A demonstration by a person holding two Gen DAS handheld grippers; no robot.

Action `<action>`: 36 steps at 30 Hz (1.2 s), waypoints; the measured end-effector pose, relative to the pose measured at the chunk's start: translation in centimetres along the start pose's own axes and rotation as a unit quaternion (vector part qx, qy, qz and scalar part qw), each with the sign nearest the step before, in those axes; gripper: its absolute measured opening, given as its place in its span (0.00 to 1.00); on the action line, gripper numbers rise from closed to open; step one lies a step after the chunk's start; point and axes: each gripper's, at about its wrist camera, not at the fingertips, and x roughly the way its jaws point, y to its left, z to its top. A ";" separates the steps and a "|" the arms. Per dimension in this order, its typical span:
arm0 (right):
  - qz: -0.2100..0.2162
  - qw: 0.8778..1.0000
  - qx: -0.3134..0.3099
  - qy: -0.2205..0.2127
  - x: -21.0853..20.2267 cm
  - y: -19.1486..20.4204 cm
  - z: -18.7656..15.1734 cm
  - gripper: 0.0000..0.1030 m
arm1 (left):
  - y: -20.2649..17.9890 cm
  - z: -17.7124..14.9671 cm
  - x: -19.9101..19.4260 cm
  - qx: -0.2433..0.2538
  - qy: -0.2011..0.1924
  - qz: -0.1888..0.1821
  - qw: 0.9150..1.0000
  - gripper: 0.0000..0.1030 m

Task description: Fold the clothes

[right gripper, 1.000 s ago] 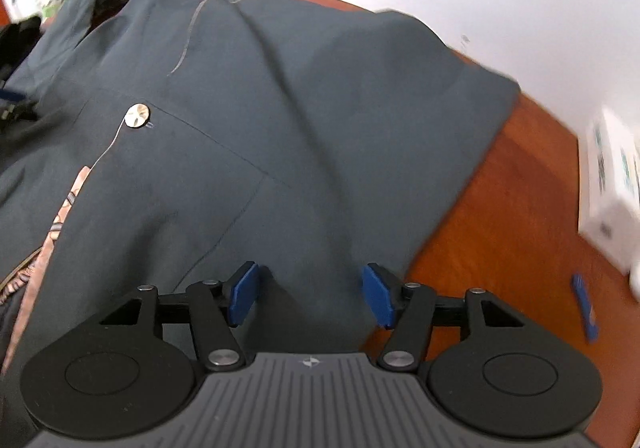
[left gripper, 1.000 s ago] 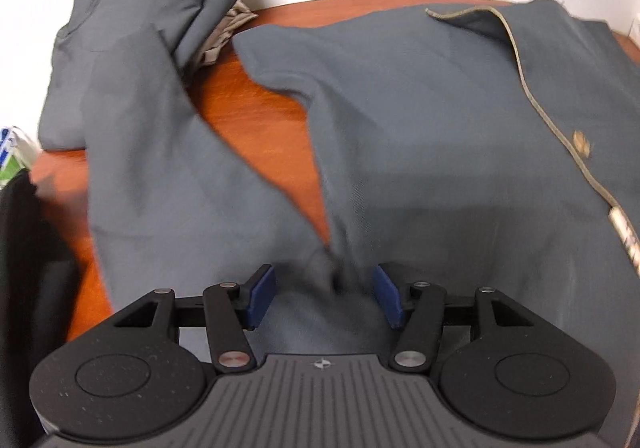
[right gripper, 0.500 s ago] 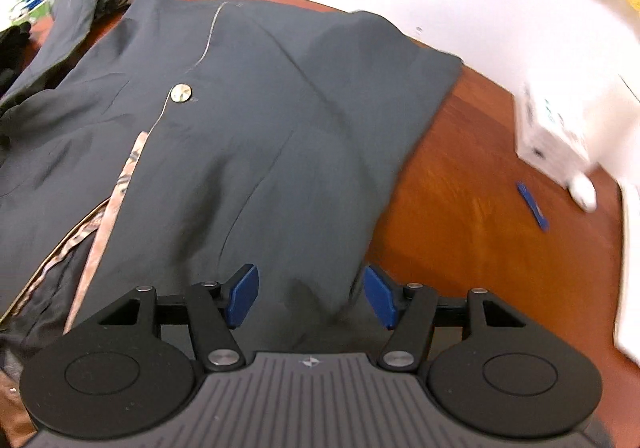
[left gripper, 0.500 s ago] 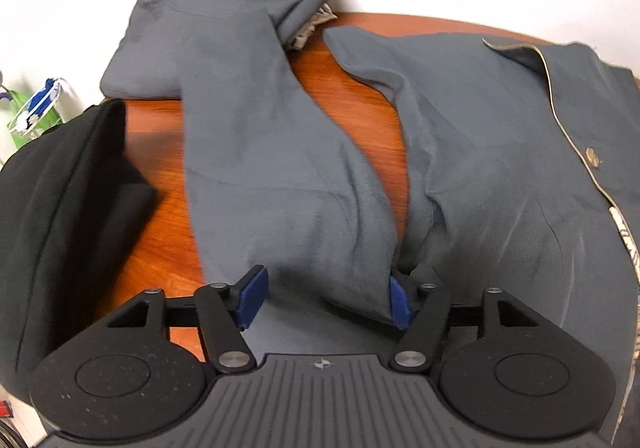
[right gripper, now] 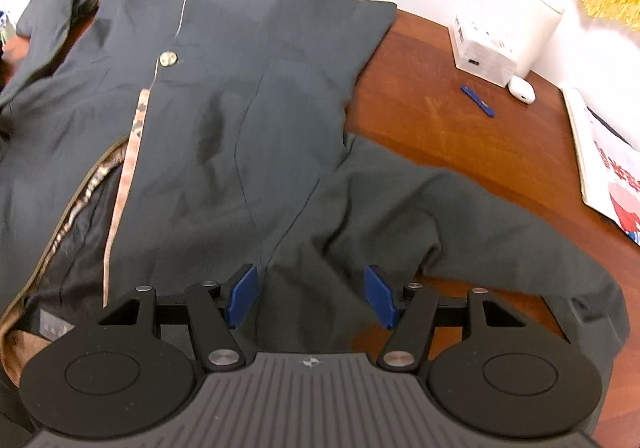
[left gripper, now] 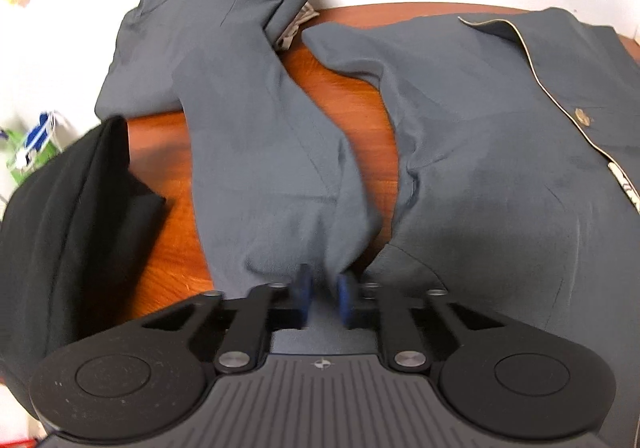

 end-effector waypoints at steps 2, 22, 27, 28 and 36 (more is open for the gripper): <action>-0.004 1.000 0.006 -0.001 -0.1 0.2 -0.2 0.64 | 0.2 0.0 -0.3 0.001 0.001 -0.001 1.000 0.07; -0.029 0.999 0.011 -0.012 -0.2 -0.6 0.8 0.64 | 1.9 -2.7 -5.6 0.008 -0.001 -0.022 1.000 0.24; -0.057 0.998 0.014 -0.019 -0.2 -2.3 2.0 0.64 | -0.5 -2.9 -6.9 0.034 -0.012 -0.053 0.998 0.29; -0.063 0.998 0.015 -0.020 -0.2 -2.7 2.1 0.64 | -1.2 -3.0 -7.2 0.043 -0.014 -0.060 0.997 0.29; -0.066 0.997 0.035 -0.027 -0.8 -7.0 2.6 0.64 | -6.1 -3.3 -9.7 0.066 -0.018 -0.108 0.992 0.36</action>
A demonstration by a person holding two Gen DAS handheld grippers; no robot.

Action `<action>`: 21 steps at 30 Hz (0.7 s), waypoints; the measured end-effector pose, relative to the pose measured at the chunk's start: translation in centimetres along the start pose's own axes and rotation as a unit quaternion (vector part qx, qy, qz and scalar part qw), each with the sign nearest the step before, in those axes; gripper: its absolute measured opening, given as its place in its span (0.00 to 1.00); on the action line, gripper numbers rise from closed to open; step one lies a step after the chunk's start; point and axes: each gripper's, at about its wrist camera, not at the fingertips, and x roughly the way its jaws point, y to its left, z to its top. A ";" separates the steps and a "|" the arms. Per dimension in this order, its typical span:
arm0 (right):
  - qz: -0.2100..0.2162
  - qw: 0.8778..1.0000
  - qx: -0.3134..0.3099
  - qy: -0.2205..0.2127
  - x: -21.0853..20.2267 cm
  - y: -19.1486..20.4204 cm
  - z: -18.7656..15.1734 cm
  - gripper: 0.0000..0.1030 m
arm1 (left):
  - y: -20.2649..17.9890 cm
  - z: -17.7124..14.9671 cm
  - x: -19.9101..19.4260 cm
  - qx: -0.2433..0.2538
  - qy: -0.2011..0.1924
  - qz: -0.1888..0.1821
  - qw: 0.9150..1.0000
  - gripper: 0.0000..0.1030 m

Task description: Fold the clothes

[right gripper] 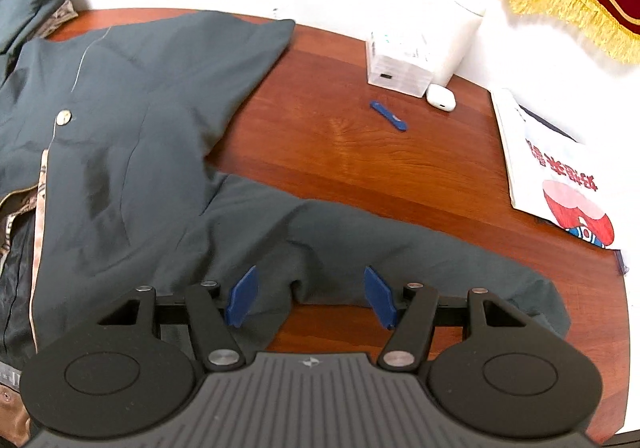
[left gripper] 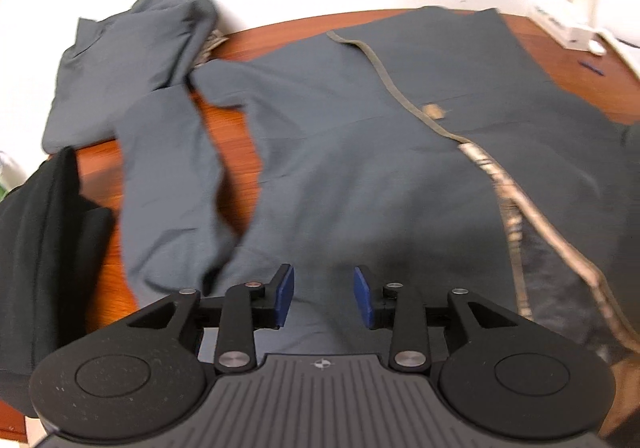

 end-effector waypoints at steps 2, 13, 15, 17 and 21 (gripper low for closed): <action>0.004 1.000 -0.001 0.000 0.1 -0.7 -0.2 0.64 | -2.0 0.1 -0.7 0.004 -0.003 -0.010 1.000 0.37; 0.043 0.999 -0.025 0.010 0.8 -7.9 -3.4 0.64 | -14.9 0.3 -3.5 0.005 -0.003 -0.063 0.998 0.45; 0.046 0.999 -0.023 0.014 1.0 -9.9 -4.5 0.64 | -17.2 0.3 -3.7 0.007 0.000 -0.074 0.997 0.45; 0.046 0.999 -0.023 0.018 1.3 -11.8 -5.5 0.64 | -19.9 0.5 -3.9 0.010 0.003 -0.089 0.996 0.45; 0.032 0.999 -0.017 0.029 2.2 -16.9 -7.3 0.64 | -24.0 0.8 -4.0 0.025 0.006 -0.109 0.994 0.48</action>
